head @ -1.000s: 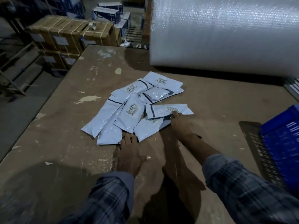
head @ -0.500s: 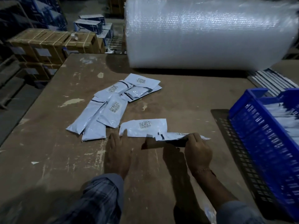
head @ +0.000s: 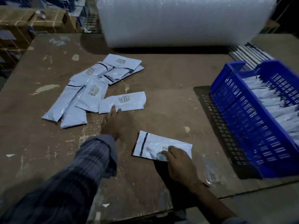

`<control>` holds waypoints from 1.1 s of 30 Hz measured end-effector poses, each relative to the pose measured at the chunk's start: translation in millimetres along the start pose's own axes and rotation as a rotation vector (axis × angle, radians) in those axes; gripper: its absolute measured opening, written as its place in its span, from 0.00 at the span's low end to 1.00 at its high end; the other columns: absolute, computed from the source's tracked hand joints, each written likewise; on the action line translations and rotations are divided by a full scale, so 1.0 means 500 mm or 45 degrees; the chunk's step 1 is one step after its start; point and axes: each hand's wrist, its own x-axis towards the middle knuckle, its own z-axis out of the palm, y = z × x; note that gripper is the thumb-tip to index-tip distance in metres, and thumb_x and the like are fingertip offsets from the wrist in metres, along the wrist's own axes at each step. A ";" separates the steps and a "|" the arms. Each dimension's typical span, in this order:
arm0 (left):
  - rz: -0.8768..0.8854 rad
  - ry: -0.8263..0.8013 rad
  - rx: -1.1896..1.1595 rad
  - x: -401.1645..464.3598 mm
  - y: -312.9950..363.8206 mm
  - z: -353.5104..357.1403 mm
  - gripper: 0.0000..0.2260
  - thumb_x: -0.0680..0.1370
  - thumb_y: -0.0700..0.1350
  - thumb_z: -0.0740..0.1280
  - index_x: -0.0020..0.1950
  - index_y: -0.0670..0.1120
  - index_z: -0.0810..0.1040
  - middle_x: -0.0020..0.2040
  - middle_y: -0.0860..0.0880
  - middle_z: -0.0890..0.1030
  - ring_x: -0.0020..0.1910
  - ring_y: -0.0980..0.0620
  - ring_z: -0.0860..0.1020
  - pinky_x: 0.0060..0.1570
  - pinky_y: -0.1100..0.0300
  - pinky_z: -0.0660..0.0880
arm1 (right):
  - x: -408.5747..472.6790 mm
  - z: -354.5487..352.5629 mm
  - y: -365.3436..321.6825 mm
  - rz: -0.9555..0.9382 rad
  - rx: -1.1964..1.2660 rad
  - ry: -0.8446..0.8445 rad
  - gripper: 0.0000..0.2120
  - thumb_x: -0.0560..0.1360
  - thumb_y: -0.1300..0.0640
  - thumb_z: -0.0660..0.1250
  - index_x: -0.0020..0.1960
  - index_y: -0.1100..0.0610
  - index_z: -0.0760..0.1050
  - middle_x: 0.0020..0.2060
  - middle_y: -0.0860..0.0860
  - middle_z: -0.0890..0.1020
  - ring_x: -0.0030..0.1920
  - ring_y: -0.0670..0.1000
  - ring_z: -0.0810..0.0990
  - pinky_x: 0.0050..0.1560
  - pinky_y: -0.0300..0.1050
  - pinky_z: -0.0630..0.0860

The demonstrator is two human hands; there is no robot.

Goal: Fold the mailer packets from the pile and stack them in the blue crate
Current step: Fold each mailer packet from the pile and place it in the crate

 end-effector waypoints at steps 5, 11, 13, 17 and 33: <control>0.245 0.410 -0.348 -0.127 0.101 0.007 0.19 0.86 0.52 0.58 0.78 0.55 0.69 0.82 0.51 0.65 0.74 0.43 0.70 0.68 0.43 0.72 | -0.033 -0.023 -0.032 0.084 0.186 0.119 0.15 0.79 0.51 0.68 0.63 0.57 0.80 0.62 0.55 0.79 0.64 0.59 0.77 0.63 0.56 0.72; 0.673 0.105 -0.019 -0.179 0.149 0.128 0.26 0.88 0.58 0.47 0.86 0.52 0.55 0.87 0.49 0.52 0.85 0.47 0.53 0.80 0.42 0.59 | -0.007 0.036 -0.023 0.374 0.116 -0.035 0.29 0.85 0.47 0.51 0.85 0.52 0.53 0.84 0.54 0.54 0.84 0.54 0.48 0.82 0.57 0.51; 0.723 0.140 0.123 -0.187 0.143 0.151 0.26 0.89 0.56 0.45 0.86 0.50 0.59 0.87 0.45 0.55 0.85 0.44 0.56 0.79 0.38 0.59 | -0.011 0.053 -0.023 0.350 0.026 -0.093 0.30 0.84 0.48 0.52 0.85 0.52 0.51 0.83 0.55 0.55 0.84 0.56 0.49 0.81 0.60 0.53; 0.721 0.167 0.181 -0.183 0.137 0.163 0.24 0.89 0.55 0.47 0.85 0.53 0.60 0.87 0.44 0.54 0.85 0.43 0.56 0.82 0.41 0.55 | -0.010 0.059 -0.023 0.358 -0.014 -0.113 0.31 0.83 0.49 0.54 0.85 0.50 0.52 0.83 0.55 0.57 0.84 0.56 0.48 0.81 0.60 0.53; 0.619 0.205 0.216 -0.165 0.165 0.177 0.25 0.89 0.55 0.47 0.86 0.51 0.57 0.87 0.44 0.53 0.85 0.42 0.54 0.82 0.43 0.57 | 0.022 0.069 0.011 0.345 -0.018 -0.181 0.28 0.86 0.46 0.49 0.85 0.50 0.53 0.84 0.51 0.51 0.84 0.53 0.45 0.82 0.56 0.49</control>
